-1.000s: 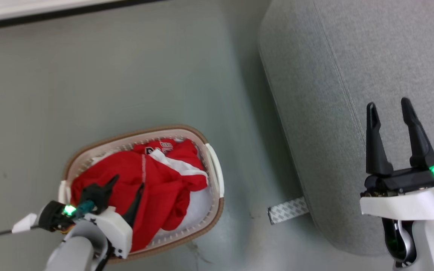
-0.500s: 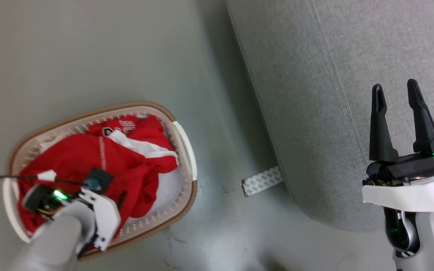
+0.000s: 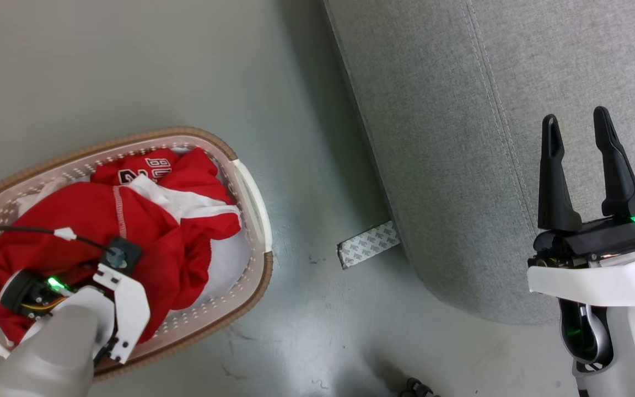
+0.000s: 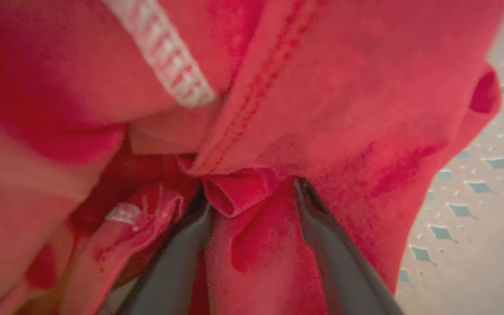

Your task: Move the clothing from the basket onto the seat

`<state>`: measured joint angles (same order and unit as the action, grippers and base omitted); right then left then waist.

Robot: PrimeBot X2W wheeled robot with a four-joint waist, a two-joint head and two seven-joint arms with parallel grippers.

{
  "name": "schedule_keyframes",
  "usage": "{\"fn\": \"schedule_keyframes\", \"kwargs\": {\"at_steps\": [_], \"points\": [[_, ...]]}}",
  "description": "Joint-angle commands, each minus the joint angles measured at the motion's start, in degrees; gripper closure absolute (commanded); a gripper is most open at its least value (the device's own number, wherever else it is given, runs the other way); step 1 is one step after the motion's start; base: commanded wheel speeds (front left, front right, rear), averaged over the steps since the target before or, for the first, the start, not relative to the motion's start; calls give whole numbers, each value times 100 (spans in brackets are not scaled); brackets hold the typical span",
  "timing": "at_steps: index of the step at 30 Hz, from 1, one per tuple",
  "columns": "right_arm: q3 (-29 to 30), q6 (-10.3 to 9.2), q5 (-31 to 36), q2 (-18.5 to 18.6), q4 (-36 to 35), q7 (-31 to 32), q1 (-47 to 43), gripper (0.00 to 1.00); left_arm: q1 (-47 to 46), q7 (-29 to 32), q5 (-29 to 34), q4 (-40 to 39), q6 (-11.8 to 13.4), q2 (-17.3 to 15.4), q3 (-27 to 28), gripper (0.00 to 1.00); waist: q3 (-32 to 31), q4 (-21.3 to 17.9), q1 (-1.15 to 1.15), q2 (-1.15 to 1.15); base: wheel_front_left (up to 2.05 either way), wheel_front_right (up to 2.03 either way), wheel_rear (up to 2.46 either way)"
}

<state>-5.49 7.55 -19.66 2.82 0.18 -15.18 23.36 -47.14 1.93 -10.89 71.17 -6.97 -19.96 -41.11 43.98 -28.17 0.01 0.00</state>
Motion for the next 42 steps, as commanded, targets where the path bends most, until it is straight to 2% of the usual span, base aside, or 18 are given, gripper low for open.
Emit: {"fn": "schedule_keyframes", "kwargs": {"at_steps": [1,2,3,11,23,29,32,42], "points": [[16,-12,-2,13,11,4,37,0,-53,-48,-43,42,1,6,-6,65,-6,16,-1,0,0,0,0],[17,-12,6,13,27,4,41,0,-52,-62,-52,59,1,24,-15,98,-14,24,-1,0,0,0,0],[20,-12,13,13,44,4,52,0,-52,-79,-67,74,-2,40,-22,100,-20,31,-1,0,0,0,0],[98,-12,97,15,112,4,78,0,-25,-260,-157,146,-16,208,-81,100,-242,144,-1,0,0,0,0],[205,-12,489,16,277,4,-187,0,484,-1240,-637,122,-37,768,85,100,-1726,560,-1,0,0,0,0],[229,-12,599,16,377,4,-421,0,684,-1650,-859,-165,-47,967,193,100,-2355,827,-1,0,0,0,0],[234,-12,641,16,438,4,-544,0,826,-1706,-1004,-428,-51,1027,273,100,-2656,978,-1,0,0,0,0],[204,-12,733,18,599,4,-914,0,1428,-1711,-994,-2315,-5,969,839,100,-3539,1459,-1,0,0,0,0]]}}
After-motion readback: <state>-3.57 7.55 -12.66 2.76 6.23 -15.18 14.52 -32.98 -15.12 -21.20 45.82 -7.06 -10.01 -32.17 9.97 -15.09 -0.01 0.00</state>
